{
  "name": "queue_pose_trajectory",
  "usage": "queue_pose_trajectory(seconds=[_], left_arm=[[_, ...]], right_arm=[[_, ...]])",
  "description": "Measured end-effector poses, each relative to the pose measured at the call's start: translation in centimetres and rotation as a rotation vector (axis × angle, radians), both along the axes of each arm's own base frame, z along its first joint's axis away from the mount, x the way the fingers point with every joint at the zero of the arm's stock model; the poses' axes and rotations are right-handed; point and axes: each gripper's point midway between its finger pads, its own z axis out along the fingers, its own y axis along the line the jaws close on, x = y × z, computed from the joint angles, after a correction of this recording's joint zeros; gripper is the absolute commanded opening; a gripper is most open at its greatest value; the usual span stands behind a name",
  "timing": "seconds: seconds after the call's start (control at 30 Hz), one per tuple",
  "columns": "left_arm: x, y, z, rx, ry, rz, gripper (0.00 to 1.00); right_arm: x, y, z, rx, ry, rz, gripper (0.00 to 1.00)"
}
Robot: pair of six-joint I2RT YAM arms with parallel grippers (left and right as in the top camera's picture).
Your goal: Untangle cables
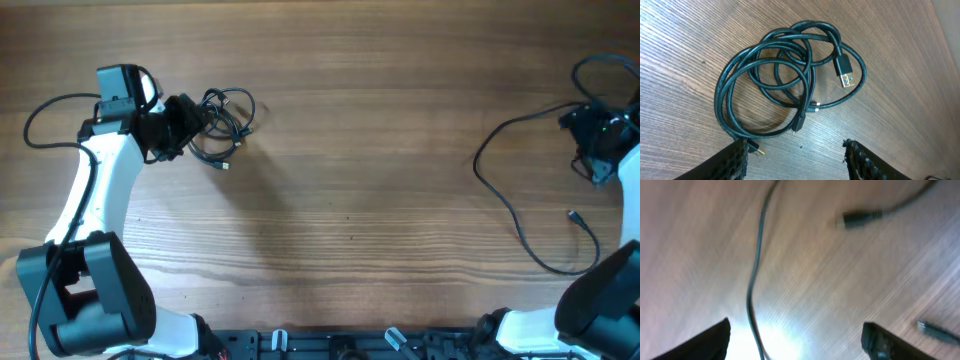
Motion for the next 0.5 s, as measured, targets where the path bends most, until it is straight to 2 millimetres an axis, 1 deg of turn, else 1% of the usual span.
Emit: queue_pose_trajectory(seconds=[0.03, 0.07, 0.1, 0.13, 0.17, 0.2, 0.23, 0.3, 0.37, 0.43, 0.47, 0.5], left_arm=[[0.0, 0.0, 0.0, 0.001, 0.001, 0.0, 0.66], [0.0, 0.0, 0.0, 0.001, 0.0, 0.0, 0.66], [0.0, 0.0, 0.0, 0.001, 0.001, 0.0, 0.66], [0.0, 0.0, 0.0, 0.001, 0.001, 0.001, 0.66], [0.0, 0.0, 0.0, 0.001, 0.001, 0.001, 0.66], [0.0, 0.0, 0.0, 0.001, 0.001, 0.001, 0.66], [0.0, 0.0, 0.0, 0.001, 0.0, 0.001, 0.66], [0.0, 0.1, 0.0, 0.003, 0.001, 0.002, 0.66], [0.0, 0.1, 0.0, 0.003, 0.002, 0.002, 0.66], [0.0, 0.1, 0.0, 0.003, 0.002, 0.002, 0.66], [0.0, 0.1, 0.0, 0.003, 0.001, 0.002, 0.66], [0.0, 0.1, 0.0, 0.003, 0.002, 0.002, 0.66]], right_arm=[[-1.1, 1.3, 0.3, 0.047, 0.035, 0.034, 0.99], [-2.2, 3.2, 1.3, 0.105, 0.054, 0.087, 0.97], [-3.0, 4.3, 2.0, 0.134, 0.063, 0.132, 0.95], [-4.7, 6.6, 2.6, 0.199, 0.105, 0.183, 0.92], [-5.9, 8.5, 3.0, 0.258, 0.133, 0.217, 0.92], [-6.3, 9.5, 2.8, 0.295, 0.153, 0.215, 0.92], [-7.3, 10.3, 2.0, 0.333, 0.198, 0.181, 0.92], [-9.9, 11.7, -0.9, 0.411, 0.322, 0.033, 0.92], [-11.2, 11.6, -3.5, 0.428, 0.38, -0.138, 0.91], [-11.1, 10.9, -6.0, 0.413, 0.359, -0.273, 0.83], [-10.7, 10.6, -6.8, 0.403, 0.329, -0.307, 0.75], [-10.1, 10.1, -8.0, 0.395, 0.287, -0.354, 0.57]])
